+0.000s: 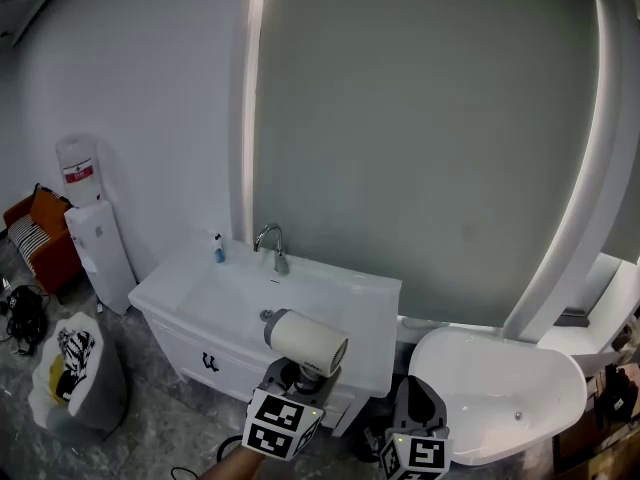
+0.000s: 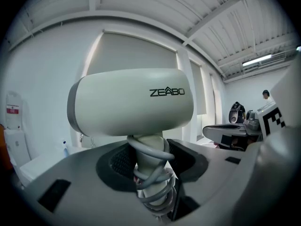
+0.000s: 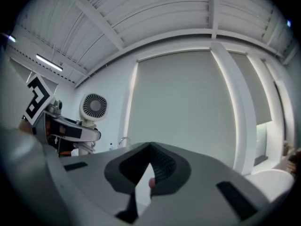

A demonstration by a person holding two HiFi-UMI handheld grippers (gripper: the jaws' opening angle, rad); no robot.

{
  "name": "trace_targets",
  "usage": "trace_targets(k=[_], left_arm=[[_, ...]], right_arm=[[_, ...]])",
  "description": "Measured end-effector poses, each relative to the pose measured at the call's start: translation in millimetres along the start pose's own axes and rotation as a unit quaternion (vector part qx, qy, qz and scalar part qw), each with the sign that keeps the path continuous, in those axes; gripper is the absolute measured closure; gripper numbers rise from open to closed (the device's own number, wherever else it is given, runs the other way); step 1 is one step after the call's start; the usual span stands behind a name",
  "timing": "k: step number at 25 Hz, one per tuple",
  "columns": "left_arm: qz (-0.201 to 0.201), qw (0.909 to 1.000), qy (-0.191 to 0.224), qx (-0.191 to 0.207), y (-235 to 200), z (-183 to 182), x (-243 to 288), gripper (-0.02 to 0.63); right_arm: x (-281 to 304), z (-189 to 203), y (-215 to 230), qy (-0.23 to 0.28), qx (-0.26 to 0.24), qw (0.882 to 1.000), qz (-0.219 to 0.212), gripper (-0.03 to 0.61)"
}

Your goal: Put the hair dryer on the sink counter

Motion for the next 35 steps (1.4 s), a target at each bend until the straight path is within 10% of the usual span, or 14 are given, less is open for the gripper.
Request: trace_targets(k=[35], left_arm=[[-0.036, 0.9992, -0.016, -0.007, 39.3, -10.4, 72.4, 0.417]], right_arm=[[35.9, 2.3, 87.1, -0.014, 0.01, 0.999, -0.042, 0.557]])
Point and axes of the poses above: the fingertips, and each gripper's own axes: x forward along the fingers, y to its right, z out of its underside, the point moved 10 cm from there along -x, backward along the fingers, and after that the axes turned 15 degrees about x, right-handed, at the moved point
